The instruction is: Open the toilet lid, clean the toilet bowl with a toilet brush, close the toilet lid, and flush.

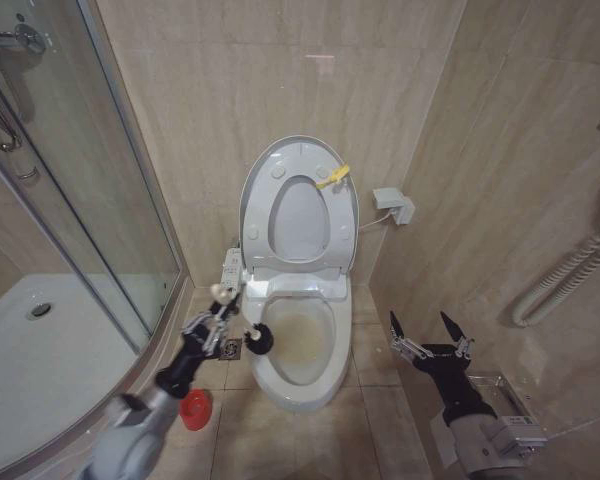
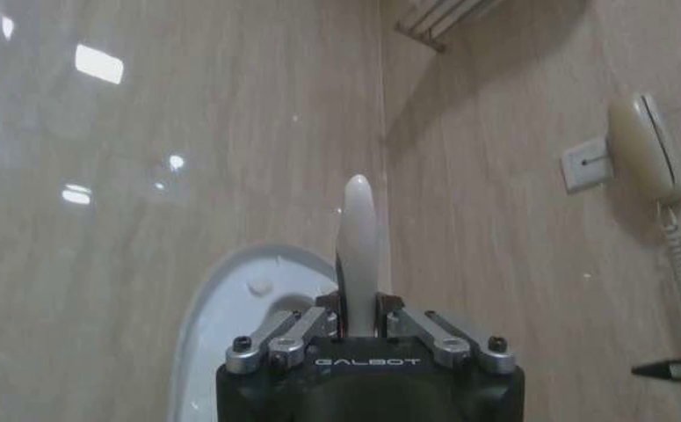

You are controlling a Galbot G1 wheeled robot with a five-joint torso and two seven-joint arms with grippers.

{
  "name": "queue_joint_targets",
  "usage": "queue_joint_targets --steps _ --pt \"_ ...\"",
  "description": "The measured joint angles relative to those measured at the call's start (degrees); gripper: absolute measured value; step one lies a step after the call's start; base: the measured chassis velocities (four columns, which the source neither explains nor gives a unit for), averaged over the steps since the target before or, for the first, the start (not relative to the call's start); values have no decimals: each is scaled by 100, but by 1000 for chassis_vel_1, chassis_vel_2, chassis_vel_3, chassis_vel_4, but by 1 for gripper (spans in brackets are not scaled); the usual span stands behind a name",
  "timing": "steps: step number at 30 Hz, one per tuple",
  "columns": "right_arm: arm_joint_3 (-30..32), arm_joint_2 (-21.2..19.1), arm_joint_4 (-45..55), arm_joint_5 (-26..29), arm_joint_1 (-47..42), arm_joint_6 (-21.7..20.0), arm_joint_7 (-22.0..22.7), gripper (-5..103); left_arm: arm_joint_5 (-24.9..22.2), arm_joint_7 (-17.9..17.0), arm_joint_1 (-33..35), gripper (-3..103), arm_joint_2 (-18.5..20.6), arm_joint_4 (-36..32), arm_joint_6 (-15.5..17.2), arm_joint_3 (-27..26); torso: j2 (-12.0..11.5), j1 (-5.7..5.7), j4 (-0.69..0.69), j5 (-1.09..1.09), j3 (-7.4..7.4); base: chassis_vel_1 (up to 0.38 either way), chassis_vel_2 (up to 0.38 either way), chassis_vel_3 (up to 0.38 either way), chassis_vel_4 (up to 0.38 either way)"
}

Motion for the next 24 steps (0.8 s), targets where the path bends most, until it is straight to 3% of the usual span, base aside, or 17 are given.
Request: queue_joint_targets --steps 6,10,13,17,24 --pt "0 0 0 0 0 0 0 100 190 -287 872 19 -393 -411 42 -731 0 0 -1 -1 0 0 0 0 0" --pt "0 -1 0 0 0 0 0 100 506 -572 1489 19 -1195 -598 41 -1324 0 0 0 0 0 0 0 0 0" --pt "0 0 0 0 0 0 0 100 686 -704 1700 19 -1493 -612 27 -1507 0 -1 0 1 0 0 0 0 0" --pt "0 0 0 0 0 0 0 100 938 -903 1861 19 -1833 -313 -111 -1783 0 -1 1 1 0 0 0 0 0" --pt "0 0 0 0 0 0 0 100 904 -912 1505 19 -1848 909 -515 -1870 -1 1 -3 1 1 0 0 0 0"
